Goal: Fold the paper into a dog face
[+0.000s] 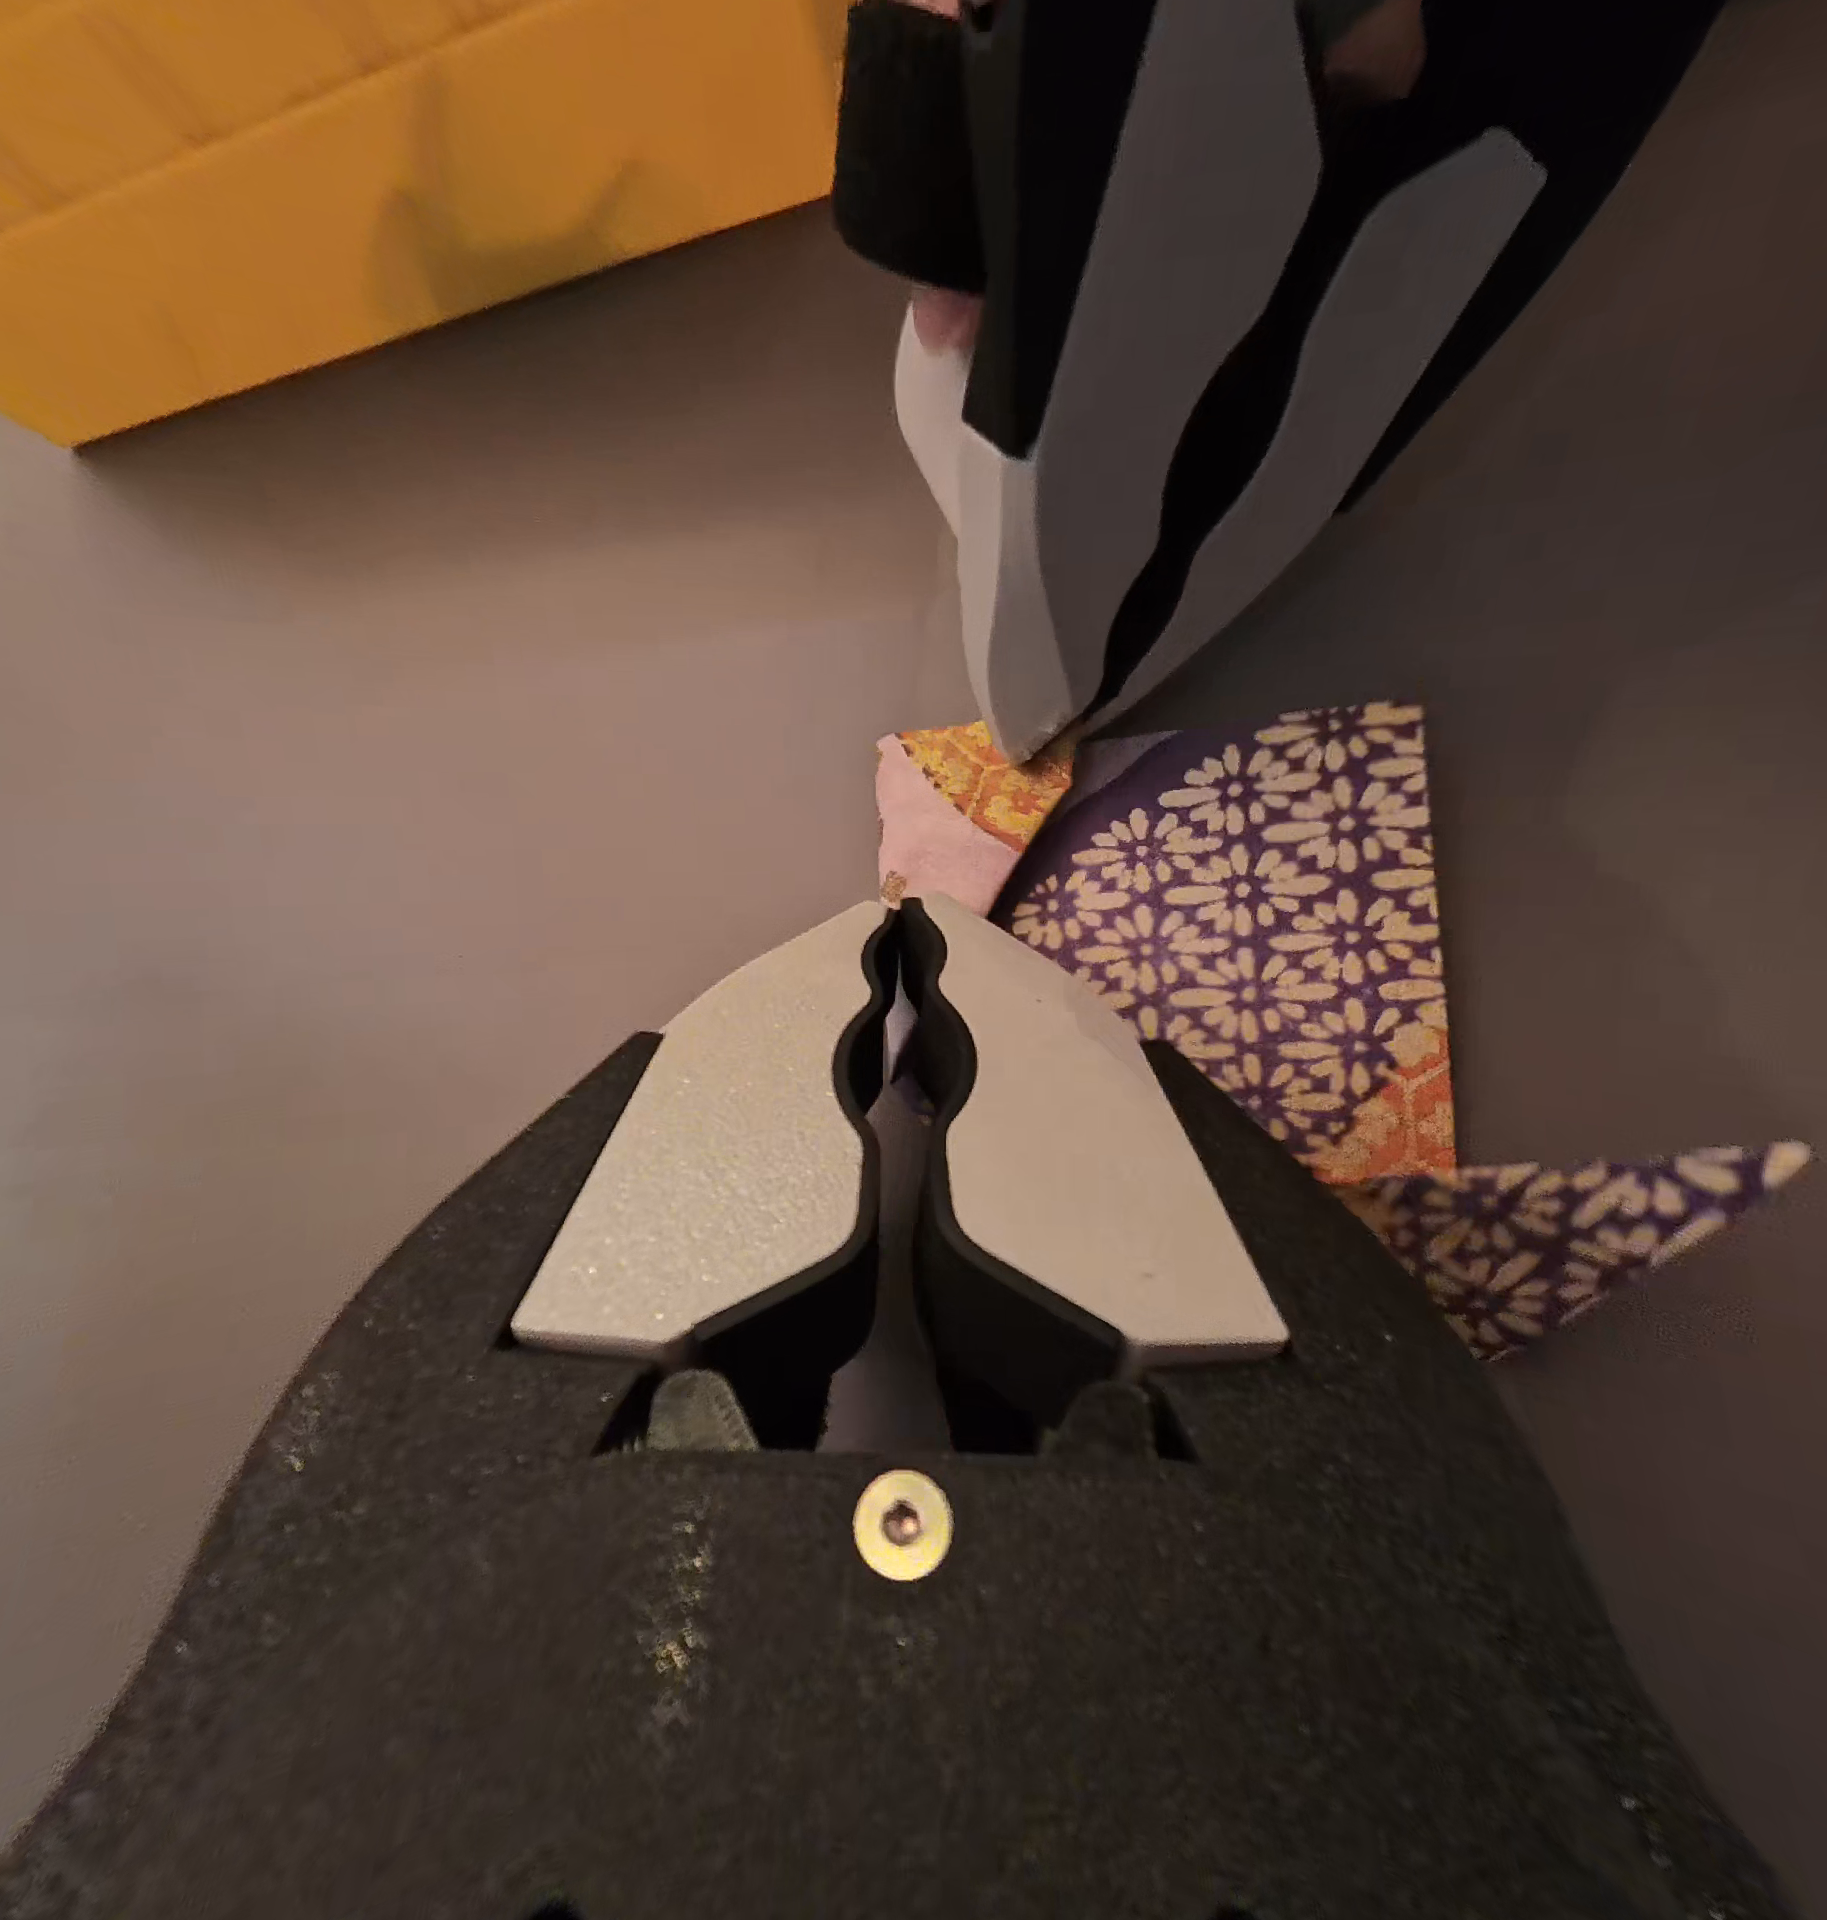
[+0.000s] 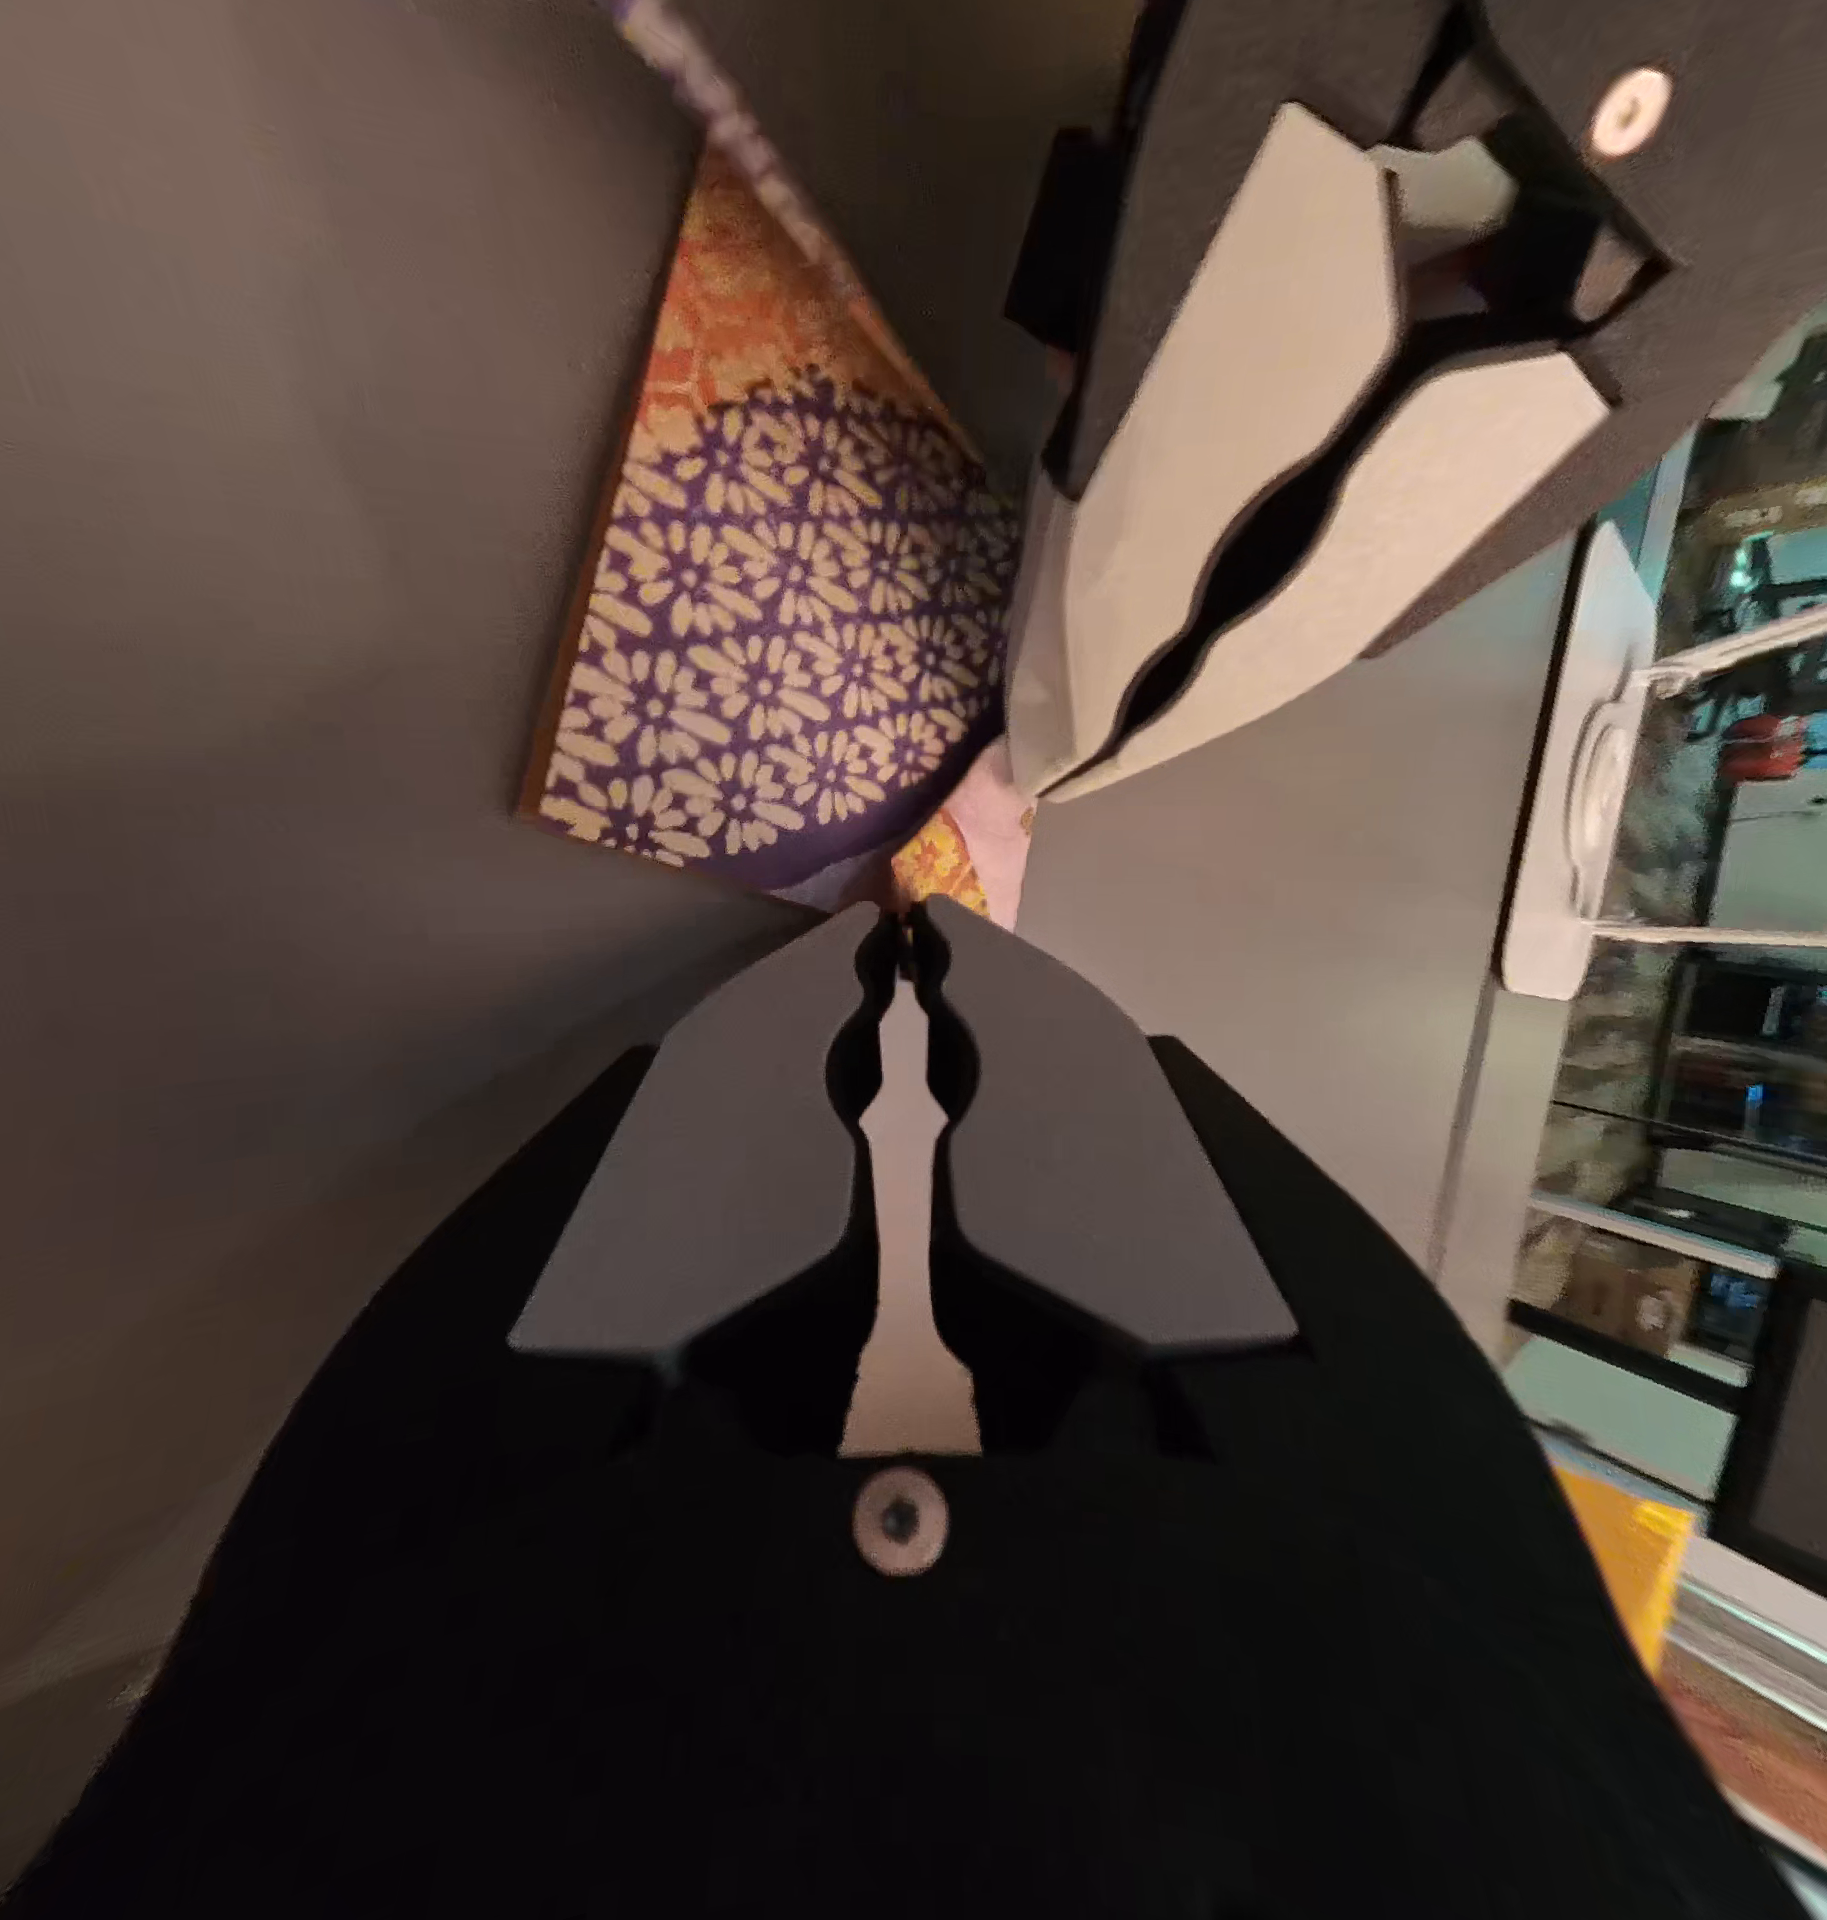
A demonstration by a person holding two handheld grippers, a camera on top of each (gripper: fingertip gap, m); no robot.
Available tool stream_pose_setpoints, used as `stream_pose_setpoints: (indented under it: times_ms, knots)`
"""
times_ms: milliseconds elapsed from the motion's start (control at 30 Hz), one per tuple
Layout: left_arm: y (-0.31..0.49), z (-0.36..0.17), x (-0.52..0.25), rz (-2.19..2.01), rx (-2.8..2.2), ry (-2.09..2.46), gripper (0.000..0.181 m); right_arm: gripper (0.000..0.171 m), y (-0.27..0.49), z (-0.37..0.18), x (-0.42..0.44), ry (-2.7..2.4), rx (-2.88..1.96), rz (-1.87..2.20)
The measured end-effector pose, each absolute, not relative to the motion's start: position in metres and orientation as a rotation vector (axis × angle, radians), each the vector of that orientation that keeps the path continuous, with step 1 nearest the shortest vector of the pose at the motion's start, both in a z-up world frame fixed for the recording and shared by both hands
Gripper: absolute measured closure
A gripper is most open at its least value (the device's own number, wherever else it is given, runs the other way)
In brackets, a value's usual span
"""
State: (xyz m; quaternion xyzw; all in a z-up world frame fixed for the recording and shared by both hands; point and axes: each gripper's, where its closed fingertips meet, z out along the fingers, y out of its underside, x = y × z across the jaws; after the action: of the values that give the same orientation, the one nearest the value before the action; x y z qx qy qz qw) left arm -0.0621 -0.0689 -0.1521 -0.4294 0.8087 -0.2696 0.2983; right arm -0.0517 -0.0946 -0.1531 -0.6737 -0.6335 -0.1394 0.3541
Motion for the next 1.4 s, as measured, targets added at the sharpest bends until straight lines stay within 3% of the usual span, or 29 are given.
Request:
stream_pose_setpoints:
  times_ms: [233,333,400,600,833,1067,1233,1400]
  knots:
    - [-0.070,-0.153,-0.062,-0.632,-1.075,2.155,0.181,0.148,-0.114,-0.120,-0.059,-1.333,-1.936,0.249]
    - [-0.070,-0.154,-0.062,-0.604,-1.067,2.154,0.181,0.150,-0.116,-0.097,-0.062,-1.089,-2.004,0.535]
    - [-0.070,-0.153,-0.062,-0.589,-1.055,2.151,0.181,0.165,-0.125,-0.096,-0.076,-1.006,-1.996,0.694]
    - [-0.070,-0.154,-0.062,-0.543,-1.031,2.152,0.181,0.169,-0.132,-0.155,-0.080,-1.079,-2.207,0.503]
    - [-0.070,-0.154,-0.062,-0.539,-1.038,2.159,0.181,0.168,-0.128,-0.158,-0.086,-1.129,-2.289,0.391]
    - [-0.072,-0.155,-0.061,-0.527,-1.034,2.175,0.181,0.169,-0.122,-0.157,-0.094,-1.093,-2.275,0.349]
    - [-0.072,-0.155,-0.061,-0.535,-1.034,2.160,0.181,0.170,-0.126,-0.095,-0.132,-1.036,-1.778,0.466]
    - [-0.072,-0.154,-0.061,-0.478,-0.994,2.138,0.181,0.169,-0.115,-0.098,-0.147,-1.053,-1.801,0.351]
